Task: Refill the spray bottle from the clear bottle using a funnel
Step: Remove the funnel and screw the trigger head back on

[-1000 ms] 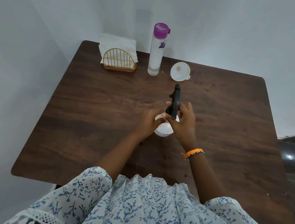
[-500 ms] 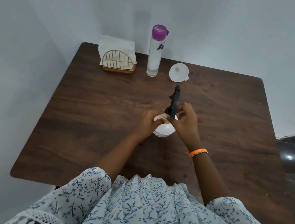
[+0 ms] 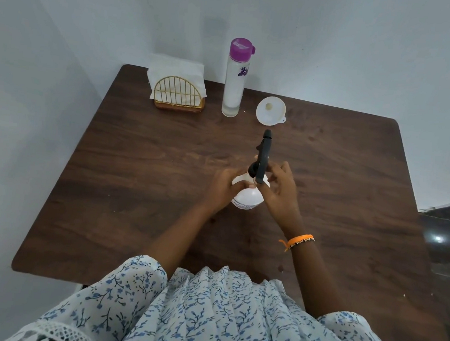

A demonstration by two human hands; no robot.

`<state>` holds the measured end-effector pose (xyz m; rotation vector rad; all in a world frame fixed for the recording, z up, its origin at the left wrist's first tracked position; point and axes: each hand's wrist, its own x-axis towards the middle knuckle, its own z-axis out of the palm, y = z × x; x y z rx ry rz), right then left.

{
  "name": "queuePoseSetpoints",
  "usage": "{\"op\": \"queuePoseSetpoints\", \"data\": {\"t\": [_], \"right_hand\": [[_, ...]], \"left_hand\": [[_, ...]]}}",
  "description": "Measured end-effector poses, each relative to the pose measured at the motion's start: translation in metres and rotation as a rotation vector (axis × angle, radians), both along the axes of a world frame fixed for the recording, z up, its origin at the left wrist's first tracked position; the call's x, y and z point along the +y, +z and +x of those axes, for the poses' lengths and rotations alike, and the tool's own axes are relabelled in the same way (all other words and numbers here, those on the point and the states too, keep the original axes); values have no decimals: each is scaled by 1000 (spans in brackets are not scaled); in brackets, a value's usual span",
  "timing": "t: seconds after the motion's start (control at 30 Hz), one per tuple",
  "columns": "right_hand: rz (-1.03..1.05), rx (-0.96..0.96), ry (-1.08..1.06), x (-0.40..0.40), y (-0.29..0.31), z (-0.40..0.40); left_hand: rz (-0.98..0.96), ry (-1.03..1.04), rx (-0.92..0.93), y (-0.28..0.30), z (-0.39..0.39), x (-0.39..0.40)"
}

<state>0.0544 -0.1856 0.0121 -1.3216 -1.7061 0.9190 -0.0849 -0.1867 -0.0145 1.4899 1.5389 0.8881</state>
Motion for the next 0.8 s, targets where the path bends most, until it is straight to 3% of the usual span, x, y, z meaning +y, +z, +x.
{"op": "queuePoseSetpoints", "data": {"t": [0.27,0.5,0.7,0.8], "right_hand": [[-109,28,-184,5,0,-11],[-108,-25,46,1,2,-3],[-21,-285,-190,3,1,-10],[-78,-279,-210,4,3,-14]], "left_hand": [[-8,22,79,-8,-2,2],[30,-7,39,-4,-1,1],[-5,17,21,-6,0,-1],[17,28,14,-7,2,-2]]}}
